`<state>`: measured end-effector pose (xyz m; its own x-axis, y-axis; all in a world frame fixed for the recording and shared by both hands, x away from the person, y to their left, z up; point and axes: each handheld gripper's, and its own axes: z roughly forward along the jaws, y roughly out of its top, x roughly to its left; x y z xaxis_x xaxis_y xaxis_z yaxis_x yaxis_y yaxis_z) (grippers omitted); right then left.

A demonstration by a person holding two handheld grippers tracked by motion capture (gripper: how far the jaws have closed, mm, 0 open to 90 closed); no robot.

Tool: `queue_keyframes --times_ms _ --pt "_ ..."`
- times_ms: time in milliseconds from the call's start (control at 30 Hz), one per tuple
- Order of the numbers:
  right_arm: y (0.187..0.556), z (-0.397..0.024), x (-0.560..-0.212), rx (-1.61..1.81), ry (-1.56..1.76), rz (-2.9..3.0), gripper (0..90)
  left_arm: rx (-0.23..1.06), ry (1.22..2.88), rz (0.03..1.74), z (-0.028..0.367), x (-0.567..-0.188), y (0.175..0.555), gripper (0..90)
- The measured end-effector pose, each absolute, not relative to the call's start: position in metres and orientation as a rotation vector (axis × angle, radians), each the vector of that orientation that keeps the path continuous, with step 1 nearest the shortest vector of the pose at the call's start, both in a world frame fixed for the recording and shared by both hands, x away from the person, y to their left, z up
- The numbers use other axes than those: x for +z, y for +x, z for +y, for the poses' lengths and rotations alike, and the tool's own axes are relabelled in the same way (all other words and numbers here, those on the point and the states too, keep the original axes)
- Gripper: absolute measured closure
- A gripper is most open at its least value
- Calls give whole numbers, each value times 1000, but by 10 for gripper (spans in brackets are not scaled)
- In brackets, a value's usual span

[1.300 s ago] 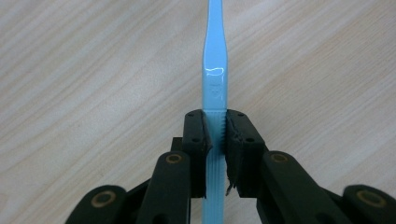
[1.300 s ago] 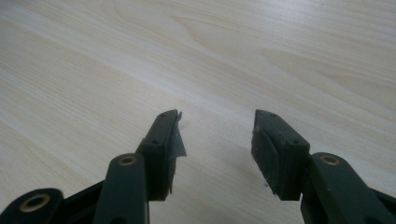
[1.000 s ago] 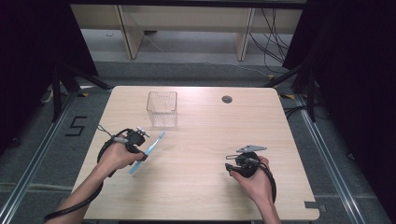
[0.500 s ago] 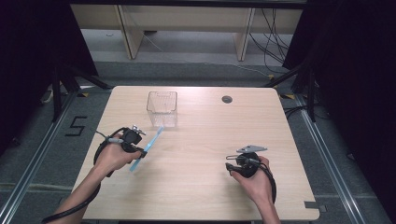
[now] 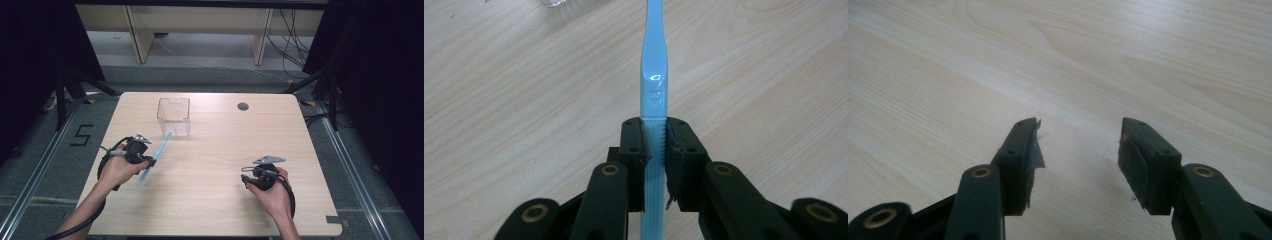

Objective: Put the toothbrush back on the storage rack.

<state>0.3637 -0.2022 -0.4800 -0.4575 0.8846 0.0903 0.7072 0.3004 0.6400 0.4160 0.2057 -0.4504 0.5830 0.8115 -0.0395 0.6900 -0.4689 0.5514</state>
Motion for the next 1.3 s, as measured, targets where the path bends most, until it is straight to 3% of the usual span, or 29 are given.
queue_keyframes --times_ms 400,1300 --pt "364 -202 -480 907 1446 2289 500 294 2238 1202 210 -453 414 783" --pt "364 -202 -481 926 1419 2278 496 399 2015 1203 224 -456 411 783"
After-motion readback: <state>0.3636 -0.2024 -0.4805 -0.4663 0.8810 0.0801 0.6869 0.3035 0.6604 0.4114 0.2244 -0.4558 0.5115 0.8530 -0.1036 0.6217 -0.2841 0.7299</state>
